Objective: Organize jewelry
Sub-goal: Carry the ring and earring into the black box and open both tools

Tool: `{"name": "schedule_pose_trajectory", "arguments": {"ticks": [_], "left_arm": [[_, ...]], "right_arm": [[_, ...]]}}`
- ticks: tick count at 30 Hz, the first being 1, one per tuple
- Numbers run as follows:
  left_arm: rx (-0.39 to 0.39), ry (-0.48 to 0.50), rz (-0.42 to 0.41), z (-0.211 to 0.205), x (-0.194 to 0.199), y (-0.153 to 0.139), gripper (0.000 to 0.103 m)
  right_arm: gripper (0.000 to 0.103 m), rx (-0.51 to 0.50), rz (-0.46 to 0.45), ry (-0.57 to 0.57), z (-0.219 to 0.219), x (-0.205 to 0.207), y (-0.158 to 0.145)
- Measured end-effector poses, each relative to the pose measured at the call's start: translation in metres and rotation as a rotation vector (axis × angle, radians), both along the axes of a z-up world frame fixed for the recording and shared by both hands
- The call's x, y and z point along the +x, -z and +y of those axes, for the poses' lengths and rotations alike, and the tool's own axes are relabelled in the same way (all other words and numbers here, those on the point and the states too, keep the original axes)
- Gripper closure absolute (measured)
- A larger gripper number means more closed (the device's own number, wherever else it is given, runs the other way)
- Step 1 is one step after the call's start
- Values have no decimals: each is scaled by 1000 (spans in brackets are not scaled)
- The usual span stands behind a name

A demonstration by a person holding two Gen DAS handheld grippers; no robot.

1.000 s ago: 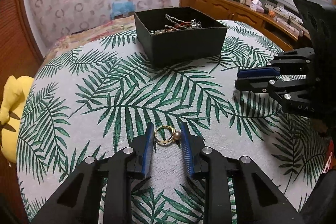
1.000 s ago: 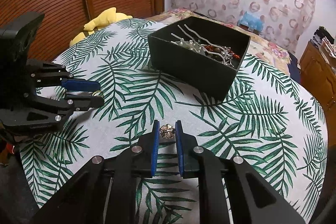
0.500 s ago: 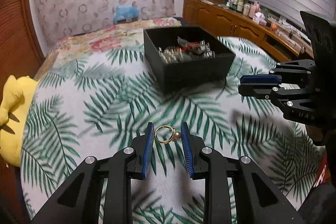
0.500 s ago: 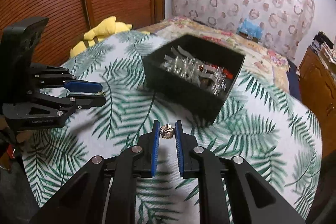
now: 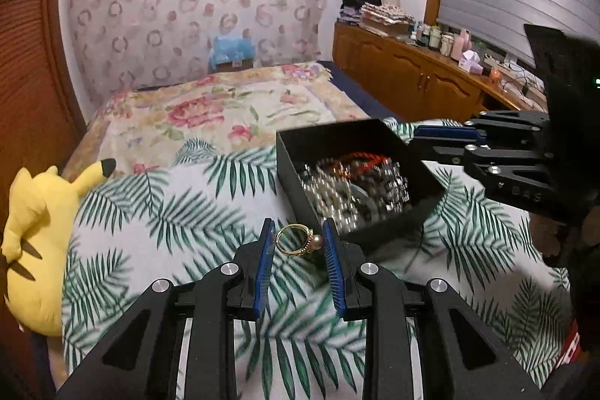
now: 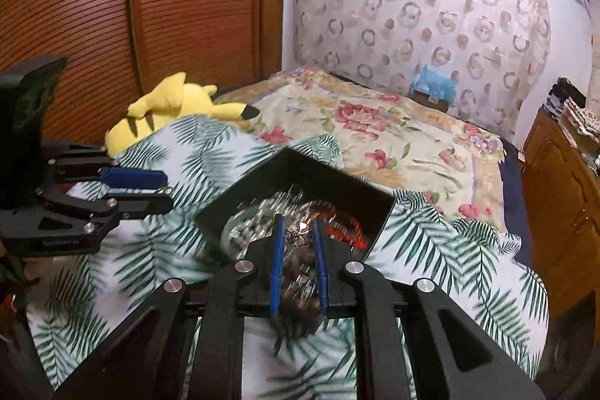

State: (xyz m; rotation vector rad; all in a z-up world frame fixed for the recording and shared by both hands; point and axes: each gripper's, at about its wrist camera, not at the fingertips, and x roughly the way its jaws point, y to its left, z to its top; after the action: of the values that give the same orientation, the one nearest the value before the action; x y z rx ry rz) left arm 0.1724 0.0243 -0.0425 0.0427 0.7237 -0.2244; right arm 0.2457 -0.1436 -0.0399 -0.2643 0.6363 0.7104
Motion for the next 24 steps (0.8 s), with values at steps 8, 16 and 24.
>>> {"name": "schedule_pose_trajectory", "arguments": {"ticks": [8, 16, 24], "left_arm": [[5, 1, -24, -3, 26, -10, 79], [5, 8, -23, -9, 49, -13, 79], [-12, 25, 5, -18, 76, -9, 79]], "right_arm": [[86, 47, 31, 37, 3, 32, 13], [81, 42, 53, 53, -1, 39, 21], [76, 46, 30, 94, -13, 35, 11]]}}
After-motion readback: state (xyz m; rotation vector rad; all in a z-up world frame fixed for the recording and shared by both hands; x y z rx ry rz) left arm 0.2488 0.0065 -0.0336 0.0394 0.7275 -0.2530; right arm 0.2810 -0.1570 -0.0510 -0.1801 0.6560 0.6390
